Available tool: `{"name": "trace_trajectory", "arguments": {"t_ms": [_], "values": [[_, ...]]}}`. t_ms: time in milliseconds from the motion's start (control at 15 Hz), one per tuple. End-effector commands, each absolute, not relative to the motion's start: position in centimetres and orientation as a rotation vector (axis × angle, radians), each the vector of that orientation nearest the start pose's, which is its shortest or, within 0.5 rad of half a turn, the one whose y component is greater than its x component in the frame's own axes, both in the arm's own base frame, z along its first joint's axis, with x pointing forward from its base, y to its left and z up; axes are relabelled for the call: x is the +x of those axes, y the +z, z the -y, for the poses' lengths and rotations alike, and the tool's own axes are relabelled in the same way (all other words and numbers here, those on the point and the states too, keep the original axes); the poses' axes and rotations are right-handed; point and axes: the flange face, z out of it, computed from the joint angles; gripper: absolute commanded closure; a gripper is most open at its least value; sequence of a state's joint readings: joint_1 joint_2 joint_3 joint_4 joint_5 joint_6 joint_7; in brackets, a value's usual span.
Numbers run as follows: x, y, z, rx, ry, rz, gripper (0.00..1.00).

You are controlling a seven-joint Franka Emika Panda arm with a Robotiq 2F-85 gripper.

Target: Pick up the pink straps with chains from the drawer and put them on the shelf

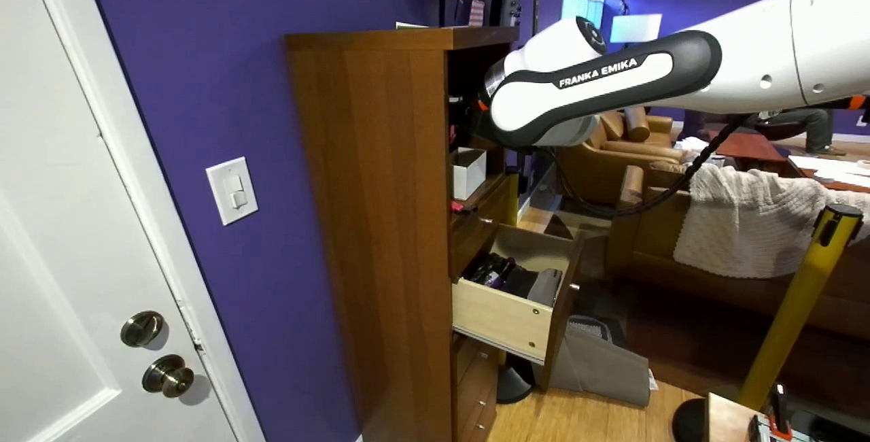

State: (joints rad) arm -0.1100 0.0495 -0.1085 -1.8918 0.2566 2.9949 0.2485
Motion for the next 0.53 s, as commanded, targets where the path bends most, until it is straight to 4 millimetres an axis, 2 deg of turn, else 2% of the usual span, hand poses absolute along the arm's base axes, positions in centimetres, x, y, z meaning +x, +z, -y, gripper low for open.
{"name": "trace_trajectory", "arguments": {"t_ms": [0, 467], "values": [[60.3, 58.5, 15.4, -2.416, -1.463, -0.895, 0.99], [60.6, 55.1, 17.5, -2.492, -1.348, -0.939, 0.99]]}}
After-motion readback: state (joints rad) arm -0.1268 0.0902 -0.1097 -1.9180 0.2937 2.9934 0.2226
